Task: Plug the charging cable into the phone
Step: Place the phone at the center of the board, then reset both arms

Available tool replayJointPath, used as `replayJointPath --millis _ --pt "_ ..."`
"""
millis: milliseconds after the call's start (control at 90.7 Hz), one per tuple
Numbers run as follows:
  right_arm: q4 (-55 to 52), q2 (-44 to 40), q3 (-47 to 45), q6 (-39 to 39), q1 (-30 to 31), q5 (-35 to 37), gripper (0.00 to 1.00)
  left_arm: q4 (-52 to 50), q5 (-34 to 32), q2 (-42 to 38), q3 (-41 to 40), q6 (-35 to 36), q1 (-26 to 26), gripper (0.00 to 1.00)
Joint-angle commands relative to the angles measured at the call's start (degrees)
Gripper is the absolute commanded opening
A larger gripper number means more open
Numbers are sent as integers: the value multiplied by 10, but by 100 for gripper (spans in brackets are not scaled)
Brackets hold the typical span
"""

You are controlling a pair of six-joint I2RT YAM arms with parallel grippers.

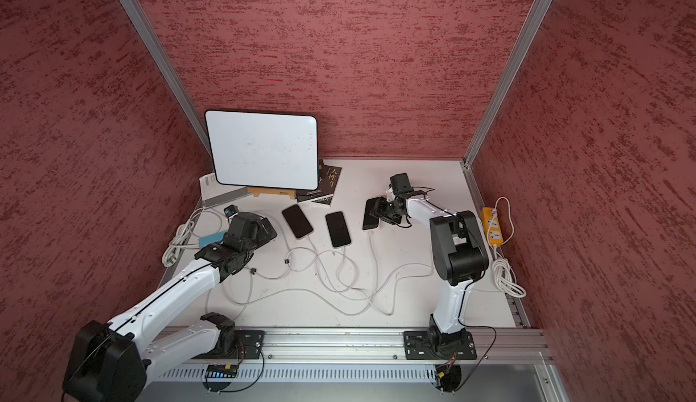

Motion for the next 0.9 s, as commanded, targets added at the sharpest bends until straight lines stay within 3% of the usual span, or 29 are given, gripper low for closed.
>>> replayJointPath --millis 0,88,176,320,430,485,562,672,782,838,893 --pt "-42 -11 22 -14 -13 73 73 22 -90 -17 -12 24 0 100" --pt "-64 -39 21 -20 -18 121 79 30 -123 -13 -9 53 1 100" --pt "-72 -85 10 -25 -18 187 82 63 -152 3 -10 137 -3 100" --pt "-6 -187 -60 -41 -17 306 84 161 -223 15 -29 218 -9 100" --pt "71 -259 -144 -62 -17 430 87 292 -166 12 -67 313 23 100" --pt "122 -287 -189 -85 -17 483 87 406 -125 25 -109 362 50 100" --pt "226 -314 -263 -125 -17 539 88 528 -46 76 -151 373 111 100" --pt "381 -308 -349 -192 -17 558 89 520 -3 138 -120 349 158 100" --pt "505 -266 -397 -204 -17 549 89 623 46 164 -139 361 176 100" --pt "504 -261 -395 -208 -16 562 88 646 50 184 -138 365 180 100" --pt "560 -267 -425 -240 -16 572 88 751 67 232 -154 383 183 100"
